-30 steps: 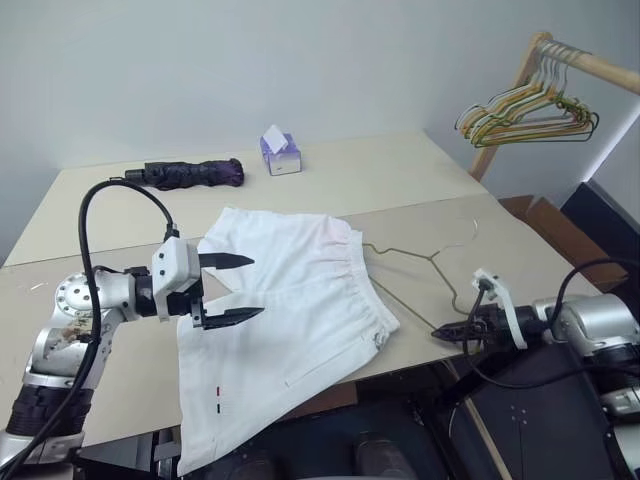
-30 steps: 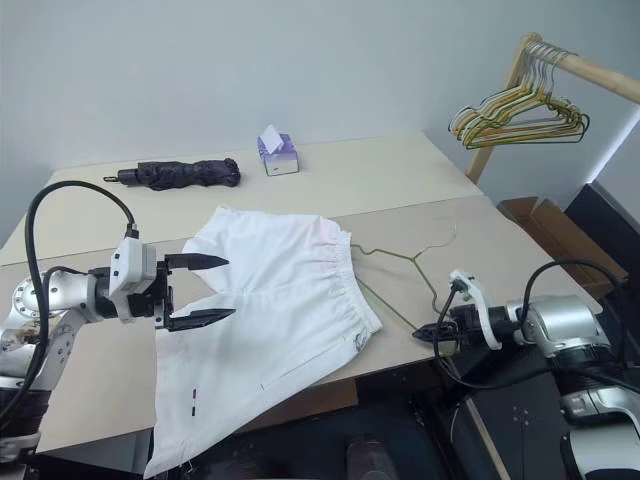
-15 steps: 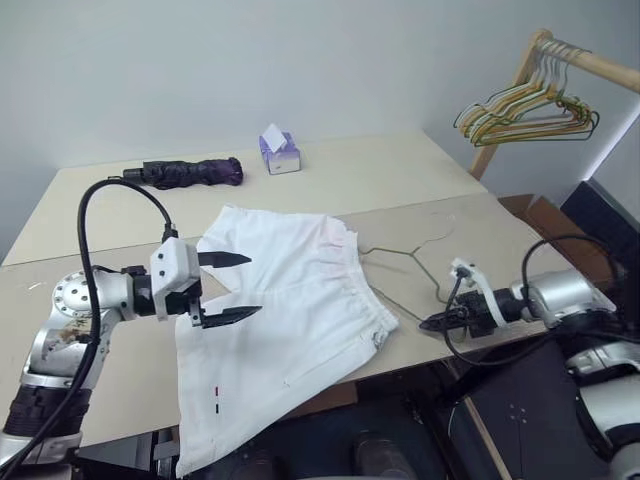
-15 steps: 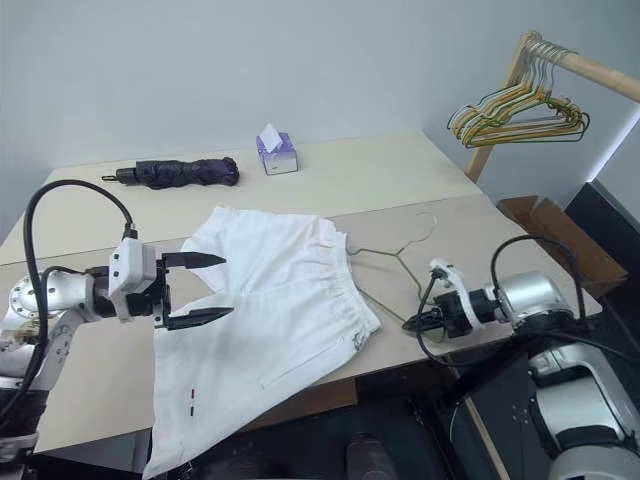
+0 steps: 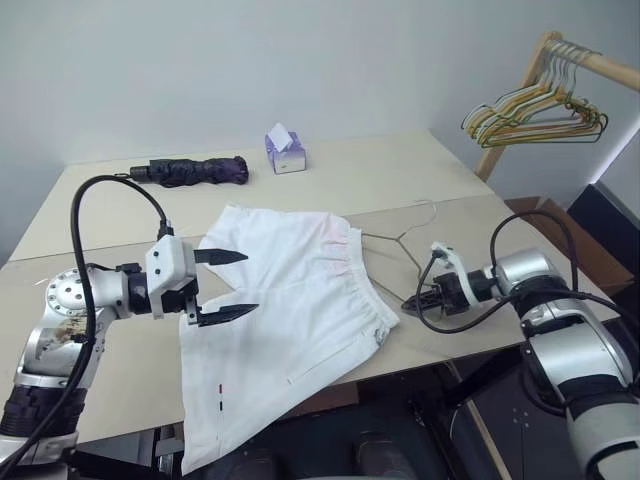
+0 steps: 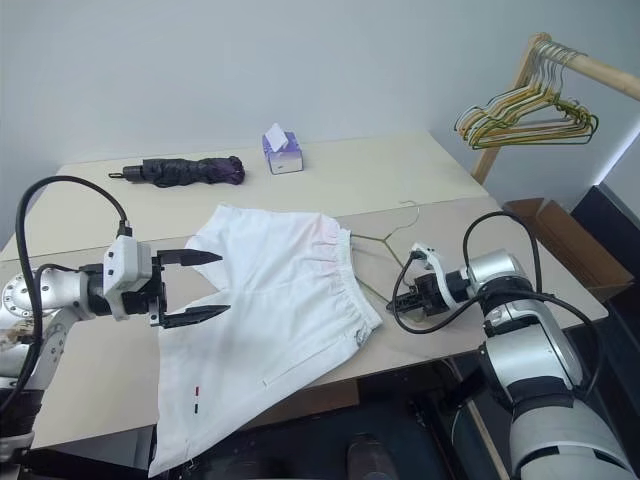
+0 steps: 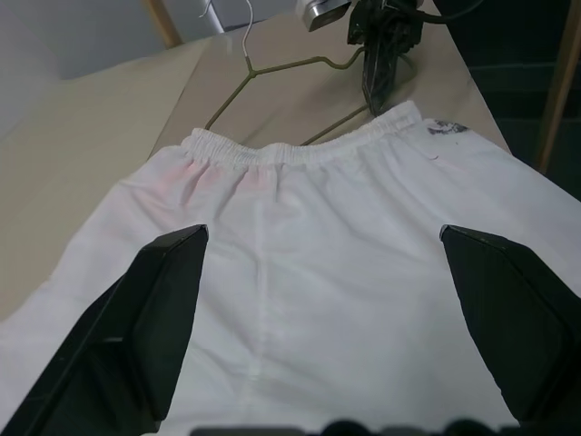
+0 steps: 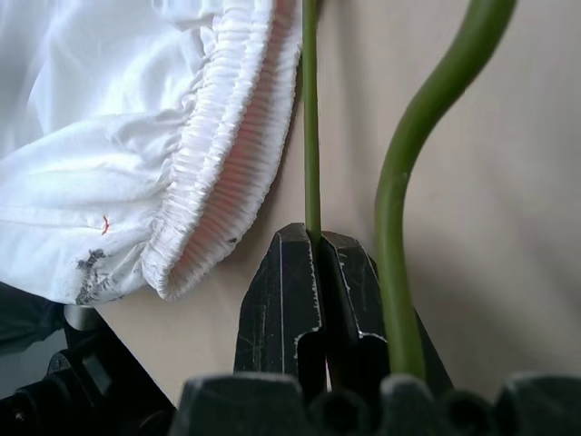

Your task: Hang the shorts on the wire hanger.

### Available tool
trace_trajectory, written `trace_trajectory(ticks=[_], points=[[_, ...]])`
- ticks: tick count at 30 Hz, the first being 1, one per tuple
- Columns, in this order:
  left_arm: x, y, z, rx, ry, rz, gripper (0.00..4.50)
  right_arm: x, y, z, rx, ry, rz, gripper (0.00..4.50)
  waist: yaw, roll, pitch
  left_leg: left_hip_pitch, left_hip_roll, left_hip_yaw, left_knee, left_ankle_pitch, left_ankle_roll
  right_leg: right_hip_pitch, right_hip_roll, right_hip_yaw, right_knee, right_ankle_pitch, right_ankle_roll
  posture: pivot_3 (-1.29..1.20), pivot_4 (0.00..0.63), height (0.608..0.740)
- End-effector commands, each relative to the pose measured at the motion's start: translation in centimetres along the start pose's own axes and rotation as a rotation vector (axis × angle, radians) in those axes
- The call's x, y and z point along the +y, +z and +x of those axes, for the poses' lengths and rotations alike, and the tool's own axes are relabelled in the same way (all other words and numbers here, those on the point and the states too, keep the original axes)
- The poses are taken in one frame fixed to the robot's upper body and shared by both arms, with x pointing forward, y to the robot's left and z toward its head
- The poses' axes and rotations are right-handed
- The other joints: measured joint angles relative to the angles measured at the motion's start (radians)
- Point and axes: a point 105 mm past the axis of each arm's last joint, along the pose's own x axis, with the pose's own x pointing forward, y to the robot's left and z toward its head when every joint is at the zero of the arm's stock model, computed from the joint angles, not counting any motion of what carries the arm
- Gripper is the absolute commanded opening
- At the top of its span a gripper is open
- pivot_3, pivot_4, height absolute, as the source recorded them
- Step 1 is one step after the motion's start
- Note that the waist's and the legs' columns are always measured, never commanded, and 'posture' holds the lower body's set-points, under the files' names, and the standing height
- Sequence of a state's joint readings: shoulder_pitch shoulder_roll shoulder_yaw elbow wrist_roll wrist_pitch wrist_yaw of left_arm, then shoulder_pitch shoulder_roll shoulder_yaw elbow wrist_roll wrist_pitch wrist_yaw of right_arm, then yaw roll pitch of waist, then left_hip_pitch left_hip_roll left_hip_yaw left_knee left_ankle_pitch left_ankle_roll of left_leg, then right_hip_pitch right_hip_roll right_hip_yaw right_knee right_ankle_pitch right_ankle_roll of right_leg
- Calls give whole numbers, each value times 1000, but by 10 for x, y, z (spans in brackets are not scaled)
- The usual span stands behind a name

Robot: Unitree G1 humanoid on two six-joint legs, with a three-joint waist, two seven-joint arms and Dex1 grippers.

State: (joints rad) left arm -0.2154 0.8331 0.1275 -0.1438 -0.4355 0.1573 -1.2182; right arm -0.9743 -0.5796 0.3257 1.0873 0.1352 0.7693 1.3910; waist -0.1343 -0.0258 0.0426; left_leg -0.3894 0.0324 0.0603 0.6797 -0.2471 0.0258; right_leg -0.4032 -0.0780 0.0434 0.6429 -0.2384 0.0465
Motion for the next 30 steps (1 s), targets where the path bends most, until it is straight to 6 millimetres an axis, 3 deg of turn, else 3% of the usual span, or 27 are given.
trace_trajectory(ticks=[1,7,11,15,18,21,30], points=[[2,10,-4,-14,13,37,4424,2,23,-17,-127,-3,-78,0,6,0,0,0,0,0,0,0,0,0,0,0,0,0,0,-53,9,740],[11,11,-6,-13,20,39,4424,12,41,-29,-265,-17,-293,0,12,1,0,0,0,0,0,0,0,0,0,0,0,0,0,-86,7,740],[21,11,-7,-3,26,58,4424,33,51,-31,-266,-96,-541,0,9,1,0,0,0,0,0,0,-1,-1,0,0,2,0,0,-110,0,740],[33,19,-28,58,20,41,4424,54,63,-28,-221,-348,-856,0,-6,1,1,-2,1,0,0,0,-1,-4,1,0,3,0,0,-145,0,740],[48,24,-40,98,53,114,4424,75,62,-27,-202,-388,-994,0,-13,1,1,-4,1,0,-1,0,-1,-6,1,-1,3,-1,0,-148,0,740],[65,36,-33,71,90,160,4424,98,60,-21,-198,-374,-1064,0,-14,1,1,-4,1,0,0,1,-1,-6,1,-1,3,-1,0,-145,0,740],[64,31,2,97,-111,308,4424,129,56,-11,-105,-338,-1244,0,-17,1,1,-5,0,3,1,1,-1,-5,1,-2,2,0,0,-159,0,740]])
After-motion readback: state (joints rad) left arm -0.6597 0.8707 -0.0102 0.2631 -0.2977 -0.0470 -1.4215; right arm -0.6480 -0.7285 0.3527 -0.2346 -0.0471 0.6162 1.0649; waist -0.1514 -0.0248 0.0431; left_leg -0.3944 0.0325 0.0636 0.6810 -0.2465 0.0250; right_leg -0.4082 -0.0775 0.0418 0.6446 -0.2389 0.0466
